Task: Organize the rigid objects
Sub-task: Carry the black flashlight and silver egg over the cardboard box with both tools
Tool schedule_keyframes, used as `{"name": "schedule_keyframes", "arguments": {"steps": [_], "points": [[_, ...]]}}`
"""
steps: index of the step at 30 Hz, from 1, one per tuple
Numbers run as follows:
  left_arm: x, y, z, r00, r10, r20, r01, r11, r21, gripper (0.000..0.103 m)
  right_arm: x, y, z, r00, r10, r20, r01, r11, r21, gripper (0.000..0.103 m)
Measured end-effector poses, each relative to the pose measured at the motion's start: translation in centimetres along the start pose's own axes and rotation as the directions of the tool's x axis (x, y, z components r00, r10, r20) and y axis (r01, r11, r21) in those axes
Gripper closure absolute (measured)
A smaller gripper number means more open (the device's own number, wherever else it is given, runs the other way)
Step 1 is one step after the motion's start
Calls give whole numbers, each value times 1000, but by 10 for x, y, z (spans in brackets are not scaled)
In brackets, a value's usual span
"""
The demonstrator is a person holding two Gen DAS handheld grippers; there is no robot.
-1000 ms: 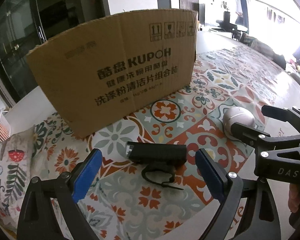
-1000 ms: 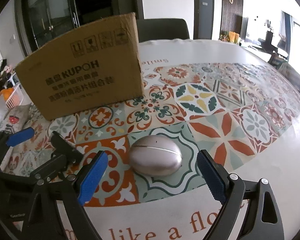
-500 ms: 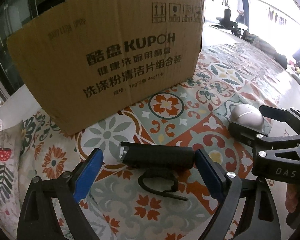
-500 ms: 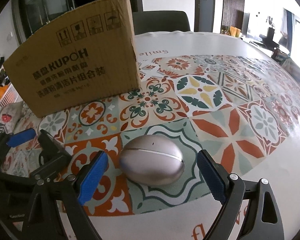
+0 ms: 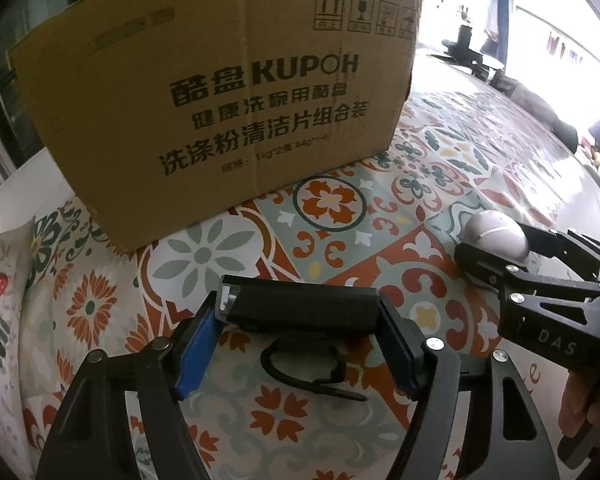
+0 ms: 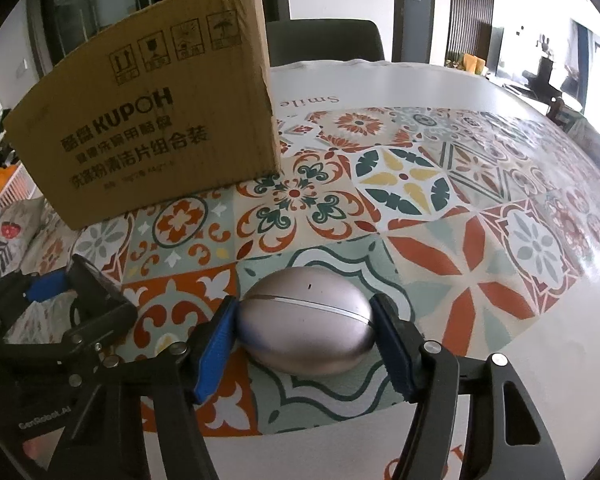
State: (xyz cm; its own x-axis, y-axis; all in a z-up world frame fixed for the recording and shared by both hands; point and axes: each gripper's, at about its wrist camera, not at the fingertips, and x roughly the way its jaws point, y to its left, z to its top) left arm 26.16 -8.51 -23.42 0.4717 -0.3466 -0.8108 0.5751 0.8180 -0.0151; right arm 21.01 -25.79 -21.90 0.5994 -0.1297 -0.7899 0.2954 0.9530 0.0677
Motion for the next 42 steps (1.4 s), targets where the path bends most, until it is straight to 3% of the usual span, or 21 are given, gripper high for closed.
{"name": "schedule_keyframes", "arguments": {"steps": [21, 42], "points": [[-59, -13, -1, 994, 97, 43, -89, 981, -170, 31, -35, -2, 5, 998, 55, 40, -53, 997, -59, 37], [-138, -4, 25, 973, 201, 112, -165, 948, -274, 31, -104, 16, 46, 978, 134, 163, -111, 983, -144, 37]]}}
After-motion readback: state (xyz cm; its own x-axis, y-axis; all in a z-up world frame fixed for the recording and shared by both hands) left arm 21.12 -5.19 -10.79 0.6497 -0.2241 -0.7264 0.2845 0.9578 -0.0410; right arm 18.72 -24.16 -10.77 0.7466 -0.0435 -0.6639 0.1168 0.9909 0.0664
